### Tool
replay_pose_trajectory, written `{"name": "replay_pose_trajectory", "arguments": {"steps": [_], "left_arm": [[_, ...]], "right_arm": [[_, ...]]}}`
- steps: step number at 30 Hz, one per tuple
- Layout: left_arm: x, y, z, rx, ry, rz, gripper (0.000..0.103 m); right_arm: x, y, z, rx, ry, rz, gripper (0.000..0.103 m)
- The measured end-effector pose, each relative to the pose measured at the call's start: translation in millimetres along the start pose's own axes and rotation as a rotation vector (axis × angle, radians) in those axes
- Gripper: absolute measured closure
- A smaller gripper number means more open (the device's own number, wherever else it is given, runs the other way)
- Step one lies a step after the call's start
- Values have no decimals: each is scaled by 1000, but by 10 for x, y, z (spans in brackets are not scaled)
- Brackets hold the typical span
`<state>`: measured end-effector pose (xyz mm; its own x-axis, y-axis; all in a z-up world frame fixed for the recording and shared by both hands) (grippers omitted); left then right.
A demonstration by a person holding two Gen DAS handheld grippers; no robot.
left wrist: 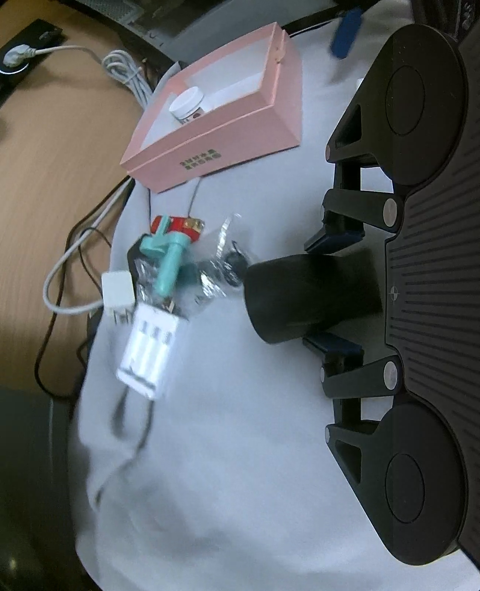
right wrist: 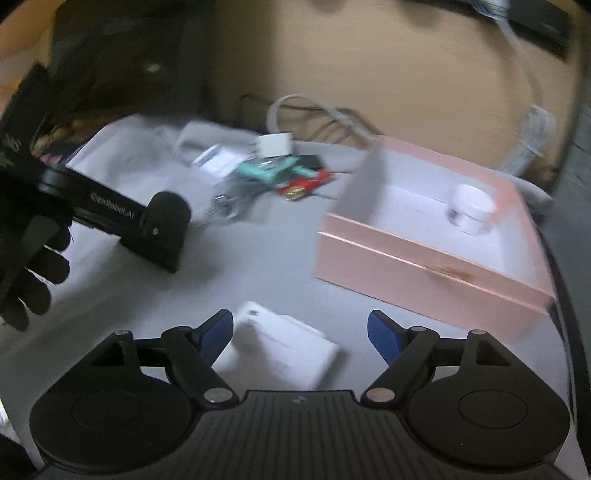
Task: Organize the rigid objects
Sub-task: 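Grasp the white USB-C cable box with the right gripper while the left holds the black cup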
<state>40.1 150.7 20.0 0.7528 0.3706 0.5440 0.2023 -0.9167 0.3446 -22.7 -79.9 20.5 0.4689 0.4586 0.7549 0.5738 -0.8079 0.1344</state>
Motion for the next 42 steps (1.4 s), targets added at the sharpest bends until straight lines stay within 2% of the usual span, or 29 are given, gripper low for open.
{"name": "replay_pose_trajectory", "arguments": {"steps": [5,10,13,17,21,24,35,38,42], "left_arm": [[92,166,157,6,14,26,51],[71,265,224,29,49,71,49],[49,290,234,34,61,107,49],[61,286,243,29,61,105,49],[31,276,207,25,43,120,49],[-43,254,156,14,35,149,49],[-94,226,108,26,42,142,53],[-82,220,110,25,40,126,53],[-77,215,108,23,40,116,53]], "right_arm": [[-261,271,-79,6,-50,163,20],[-469,351,-156,13,-41,274,15],[-547,375,-166,47,-38,341,15],[-530,287,-152,107,-38,309,14],[-494,222,-90,113,-40,284,4],[-478,176,-70,103,-37,286,0],[-453,168,-46,78,-56,300,0],[-372,157,-25,121,-76,270,3],[-224,46,-25,109,-52,252,4]]}}
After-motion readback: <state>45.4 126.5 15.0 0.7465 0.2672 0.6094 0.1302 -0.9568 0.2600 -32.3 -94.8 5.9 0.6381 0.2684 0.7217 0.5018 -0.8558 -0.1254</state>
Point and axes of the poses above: each gripper's, at about its wrist camera, not at the fingertips, and z roughly the way its jaws point, y to its right, x to its top, the point moved 2 cm from there along z, roughly the way its jaws point, and after that the axes turned 10 degrees about -z, right-handed, at the moved point
